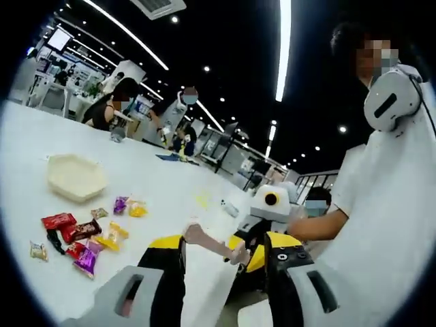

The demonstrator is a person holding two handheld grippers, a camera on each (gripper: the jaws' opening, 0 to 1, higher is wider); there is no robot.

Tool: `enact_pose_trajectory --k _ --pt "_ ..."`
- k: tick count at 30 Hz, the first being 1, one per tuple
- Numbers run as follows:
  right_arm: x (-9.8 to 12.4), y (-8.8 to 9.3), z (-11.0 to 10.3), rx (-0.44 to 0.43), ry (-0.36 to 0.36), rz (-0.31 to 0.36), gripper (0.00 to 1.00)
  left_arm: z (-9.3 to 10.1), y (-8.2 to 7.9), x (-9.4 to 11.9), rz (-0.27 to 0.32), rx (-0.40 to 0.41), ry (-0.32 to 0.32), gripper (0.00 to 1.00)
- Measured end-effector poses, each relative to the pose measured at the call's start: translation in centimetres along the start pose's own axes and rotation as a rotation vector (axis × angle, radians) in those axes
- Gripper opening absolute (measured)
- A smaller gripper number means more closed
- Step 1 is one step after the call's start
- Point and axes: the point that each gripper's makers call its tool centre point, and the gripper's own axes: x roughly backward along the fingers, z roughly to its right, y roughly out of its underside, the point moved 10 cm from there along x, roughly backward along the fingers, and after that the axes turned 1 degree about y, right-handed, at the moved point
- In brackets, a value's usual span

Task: Place the target food into the container with the food tongs after gripping and lifting it, then release it inside without dropping or visibly crushing the food.

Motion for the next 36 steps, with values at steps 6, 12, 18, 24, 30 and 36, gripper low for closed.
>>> enact_pose_trajectory --k 6,12,18,24,30,36 --pt "-0.3 -0.1 0.2 -0.068 -0.059 -0.005 0.16 0.1 0.2 0.1 0.030 0.037 0.030 0.31" --pt "-0.6 -0.2 0.3 -0.059 -0.080 -0.040 0.16 0.1 0.3 0.4 0.019 0.059 0.030 0.30" --pt "-0.5 -0.3 0.7 -0.033 -0.087 -0.093 0.16 0.2 0.7 0.7 -0.078 0.036 0.028 0.28" --pt "-0.2 -0.8 0.9 0.051 -0.078 -0.297 0.16 0.2 0.7 0.6 -0.370 -0.234 0.008 0.28" --pt "-0.4 -1.1 1.0 0.097 -0.025 -0.379 0.16 0.2 -0.2 0.3 -0.567 -0.460 0.009 0.37" --pt "-0.7 -0.8 1.2 0.160 0.013 -0.496 0.16 -0.2 -0.4 0.7 -0.756 -0.630 -0.019 0.45"
